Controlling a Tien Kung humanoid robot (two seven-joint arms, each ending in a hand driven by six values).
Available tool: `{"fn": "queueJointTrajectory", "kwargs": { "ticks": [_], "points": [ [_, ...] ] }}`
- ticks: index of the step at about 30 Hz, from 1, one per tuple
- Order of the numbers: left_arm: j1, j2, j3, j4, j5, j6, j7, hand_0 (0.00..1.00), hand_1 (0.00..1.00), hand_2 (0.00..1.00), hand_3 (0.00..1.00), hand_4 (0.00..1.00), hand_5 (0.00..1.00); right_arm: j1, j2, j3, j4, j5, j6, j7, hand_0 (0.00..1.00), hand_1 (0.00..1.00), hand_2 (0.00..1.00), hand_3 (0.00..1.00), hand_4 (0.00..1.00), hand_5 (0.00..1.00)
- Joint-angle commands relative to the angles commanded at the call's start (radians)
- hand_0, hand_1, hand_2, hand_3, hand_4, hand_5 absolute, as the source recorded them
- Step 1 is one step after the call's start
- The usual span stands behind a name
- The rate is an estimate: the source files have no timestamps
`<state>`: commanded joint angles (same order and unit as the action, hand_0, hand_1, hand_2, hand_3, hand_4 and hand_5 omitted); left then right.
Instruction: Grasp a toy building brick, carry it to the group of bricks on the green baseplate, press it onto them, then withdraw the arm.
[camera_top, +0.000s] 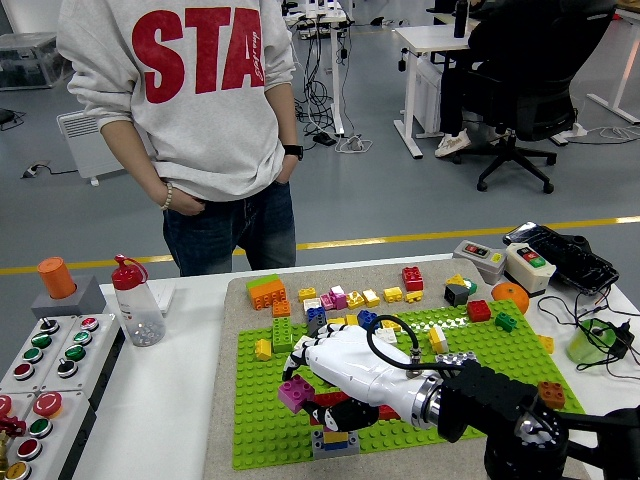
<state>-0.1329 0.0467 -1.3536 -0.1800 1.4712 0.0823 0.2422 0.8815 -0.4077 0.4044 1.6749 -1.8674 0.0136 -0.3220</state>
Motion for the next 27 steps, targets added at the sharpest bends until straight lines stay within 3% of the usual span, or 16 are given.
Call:
{"fn": "queueJointTrajectory", "kwargs": {
  "ticks": [27],
  "points": [
    [-0.001, 0.0, 0.003, 0.0, -0.004, 0.001, -0.001, 0.653, 0.688, 0.674, 0.575, 0.291, 0.998, -0.013, -0.024, -0.009, -0.011, -0.017, 0.026, -0.027, 0.869, 0.753, 0.737, 0.552, 0.408, 0.191]
  ]
}}
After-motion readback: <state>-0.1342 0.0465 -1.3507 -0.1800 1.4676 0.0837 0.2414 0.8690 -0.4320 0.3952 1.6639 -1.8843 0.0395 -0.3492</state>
